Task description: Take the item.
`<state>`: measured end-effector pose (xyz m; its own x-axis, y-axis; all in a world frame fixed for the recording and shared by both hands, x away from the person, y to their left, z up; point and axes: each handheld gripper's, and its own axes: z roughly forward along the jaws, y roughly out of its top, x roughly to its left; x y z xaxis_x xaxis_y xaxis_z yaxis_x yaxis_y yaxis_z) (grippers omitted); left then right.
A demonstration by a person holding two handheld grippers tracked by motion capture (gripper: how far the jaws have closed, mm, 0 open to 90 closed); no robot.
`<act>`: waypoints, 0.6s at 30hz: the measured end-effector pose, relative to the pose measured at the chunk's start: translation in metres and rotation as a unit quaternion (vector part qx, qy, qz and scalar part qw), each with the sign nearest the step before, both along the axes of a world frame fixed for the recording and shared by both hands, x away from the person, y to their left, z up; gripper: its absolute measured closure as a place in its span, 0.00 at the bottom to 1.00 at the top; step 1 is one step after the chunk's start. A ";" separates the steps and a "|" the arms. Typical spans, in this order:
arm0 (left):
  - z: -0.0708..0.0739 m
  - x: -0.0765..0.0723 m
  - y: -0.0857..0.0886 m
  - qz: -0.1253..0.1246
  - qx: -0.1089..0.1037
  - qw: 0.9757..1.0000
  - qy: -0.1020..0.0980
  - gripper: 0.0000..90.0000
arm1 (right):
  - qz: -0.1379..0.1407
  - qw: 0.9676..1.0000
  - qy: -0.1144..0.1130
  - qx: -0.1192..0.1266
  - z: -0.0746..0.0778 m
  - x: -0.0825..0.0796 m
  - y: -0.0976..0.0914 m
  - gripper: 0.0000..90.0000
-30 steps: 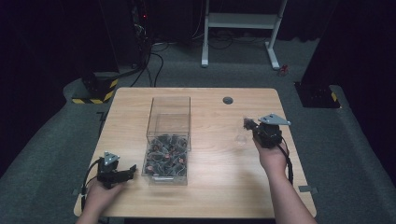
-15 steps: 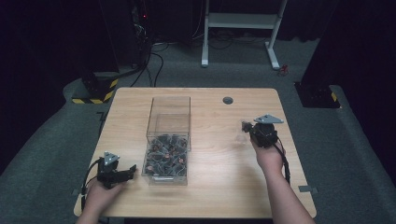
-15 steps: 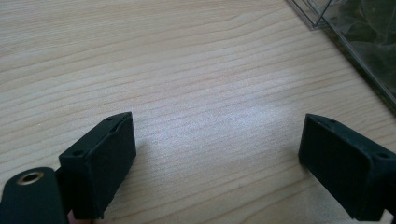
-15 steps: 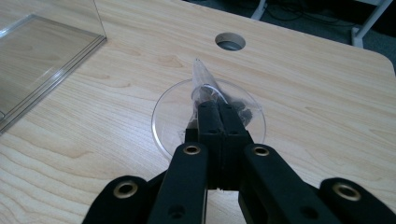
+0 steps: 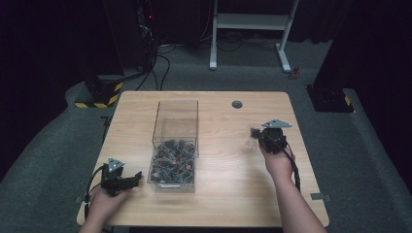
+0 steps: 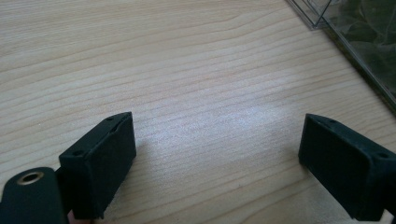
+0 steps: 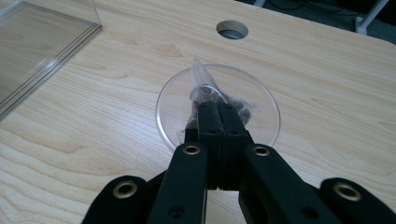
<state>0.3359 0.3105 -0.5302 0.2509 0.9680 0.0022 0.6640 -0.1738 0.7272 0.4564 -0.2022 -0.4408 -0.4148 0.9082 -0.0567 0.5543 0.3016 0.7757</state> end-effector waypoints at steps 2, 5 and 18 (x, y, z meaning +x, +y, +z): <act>0.000 0.000 0.000 0.000 0.000 1.000 0.000 0.13 | 0.001 1.000 -0.001 0.000 0.000 0.000 0.001 0.99; 0.000 0.000 0.000 0.000 0.000 1.000 0.000 0.13 | 0.001 1.000 -0.001 0.004 0.000 0.000 0.001 0.95; 0.000 0.000 0.000 0.000 0.000 1.000 0.000 0.13 | 0.004 0.999 -0.017 0.031 0.008 -0.003 0.000 0.78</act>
<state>0.3359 0.3105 -0.5302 0.2508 0.9680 0.0022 0.6639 -0.1736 0.7274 0.4532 -0.2026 -0.4325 -0.4203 0.9073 -0.0152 0.5249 0.2567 0.8116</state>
